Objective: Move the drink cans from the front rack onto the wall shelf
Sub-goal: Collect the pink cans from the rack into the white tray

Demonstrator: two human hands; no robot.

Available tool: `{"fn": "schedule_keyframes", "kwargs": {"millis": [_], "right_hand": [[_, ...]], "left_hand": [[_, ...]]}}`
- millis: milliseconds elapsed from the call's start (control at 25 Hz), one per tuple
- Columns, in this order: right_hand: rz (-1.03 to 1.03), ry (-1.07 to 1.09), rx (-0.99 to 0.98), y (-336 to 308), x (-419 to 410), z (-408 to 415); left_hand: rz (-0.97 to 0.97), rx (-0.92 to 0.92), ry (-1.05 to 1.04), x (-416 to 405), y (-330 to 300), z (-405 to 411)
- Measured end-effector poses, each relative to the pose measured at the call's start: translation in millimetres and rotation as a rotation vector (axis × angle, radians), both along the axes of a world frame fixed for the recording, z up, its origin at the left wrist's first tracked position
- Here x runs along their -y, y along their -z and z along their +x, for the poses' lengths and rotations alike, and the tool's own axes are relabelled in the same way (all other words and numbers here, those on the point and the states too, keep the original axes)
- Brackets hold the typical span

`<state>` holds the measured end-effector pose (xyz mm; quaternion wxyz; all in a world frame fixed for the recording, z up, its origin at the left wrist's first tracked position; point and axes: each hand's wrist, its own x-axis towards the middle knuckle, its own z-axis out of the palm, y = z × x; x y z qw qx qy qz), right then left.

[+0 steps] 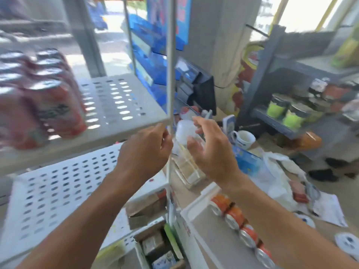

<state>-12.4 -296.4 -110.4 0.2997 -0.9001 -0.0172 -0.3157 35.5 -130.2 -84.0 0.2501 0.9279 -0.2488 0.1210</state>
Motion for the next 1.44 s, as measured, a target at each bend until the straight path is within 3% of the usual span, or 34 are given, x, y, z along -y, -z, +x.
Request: {"fn": "schedule_keyframes", "kwargs": {"millis": [200, 520, 760, 1040, 1200, 1440], "right_hand": [[-0.026, -0.247, 0.178, -42, -73, 54], [0.046, -0.526, 0.114, -62, -190, 105], [0.105, -0.476, -0.044, -48, -211, 119], [0.314, -0.384, -0.008, -53, -187, 83], [0.496, -0.266, -0.025, -43, -136, 36], [0.563, 0.078, -0.06, 9, -47, -32]], "left_hand": [[-0.078, 0.095, -0.216, -82, -39, -12], [-0.067, 0.133, -0.458, -169, -51, -27], [-0.082, 0.121, -0.47, -184, -49, -26], [-0.078, 0.132, -0.373, -175, -46, -24], [-0.08, 0.124, -0.244, -148, -34, -18], [-0.059, 0.012, 0.073, -58, 13, -21]]}}
